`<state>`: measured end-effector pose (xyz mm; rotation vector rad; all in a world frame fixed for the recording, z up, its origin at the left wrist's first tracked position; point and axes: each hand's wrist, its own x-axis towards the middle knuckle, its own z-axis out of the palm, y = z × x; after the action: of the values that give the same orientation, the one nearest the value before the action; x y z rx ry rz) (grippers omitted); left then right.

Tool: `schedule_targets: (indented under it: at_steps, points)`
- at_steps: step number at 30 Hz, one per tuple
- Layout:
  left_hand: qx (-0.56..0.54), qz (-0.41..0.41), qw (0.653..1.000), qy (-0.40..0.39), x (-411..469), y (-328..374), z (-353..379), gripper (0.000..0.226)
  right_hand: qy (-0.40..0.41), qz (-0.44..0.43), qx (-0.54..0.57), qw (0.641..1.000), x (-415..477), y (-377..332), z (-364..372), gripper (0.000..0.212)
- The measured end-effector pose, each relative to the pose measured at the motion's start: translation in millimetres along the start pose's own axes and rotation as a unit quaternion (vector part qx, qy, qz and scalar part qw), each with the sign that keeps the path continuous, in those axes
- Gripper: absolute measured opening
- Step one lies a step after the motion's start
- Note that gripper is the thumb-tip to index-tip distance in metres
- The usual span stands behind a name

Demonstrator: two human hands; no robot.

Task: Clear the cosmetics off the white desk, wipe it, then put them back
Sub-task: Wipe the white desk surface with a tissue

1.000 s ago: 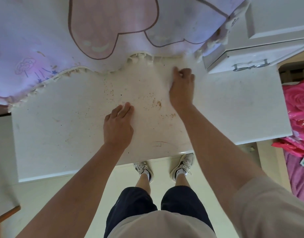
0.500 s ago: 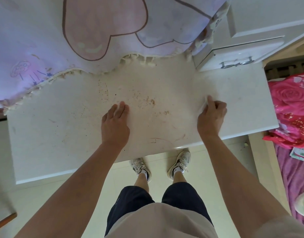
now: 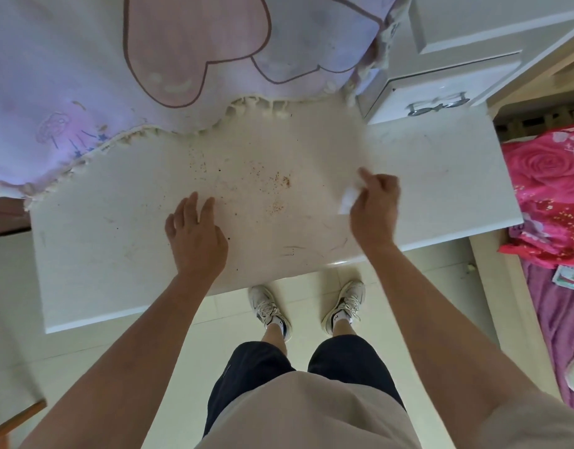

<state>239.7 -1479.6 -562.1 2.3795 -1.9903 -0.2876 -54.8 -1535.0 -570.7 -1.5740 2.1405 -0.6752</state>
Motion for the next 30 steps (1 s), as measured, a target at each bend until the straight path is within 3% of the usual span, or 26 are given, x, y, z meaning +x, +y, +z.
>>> schedule_targets:
  at_steps: [4,10,14,19,23,30]
  points:
    - [-0.017,-0.03,0.999,0.005,-12,-11,2,0.044,0.009,0.051,-0.085,0.995,-21,24,-1,0.047]
    - [-0.023,-0.004,1.0,-0.017,-17,-20,3,0.047,-0.093,-0.103,-0.037,0.99,-79,-67,68,0.056]
    - [-0.028,0.011,1.0,0.002,-17,-31,1,0.046,-0.161,-0.136,0.068,0.975,-64,-94,75,0.046]
    - [-0.019,-0.028,0.999,0.001,-8,-46,0,0.044,-0.016,-0.011,0.039,0.999,1,-52,40,0.047]
    - [-0.02,-0.015,1.0,-0.012,-5,-53,-1,0.047,0.013,0.056,-0.046,0.997,12,-38,45,0.049]
    - [-0.01,0.009,0.999,-0.03,-3,-60,-4,0.052,-0.152,-0.157,-0.023,0.975,-41,-141,111,0.056]
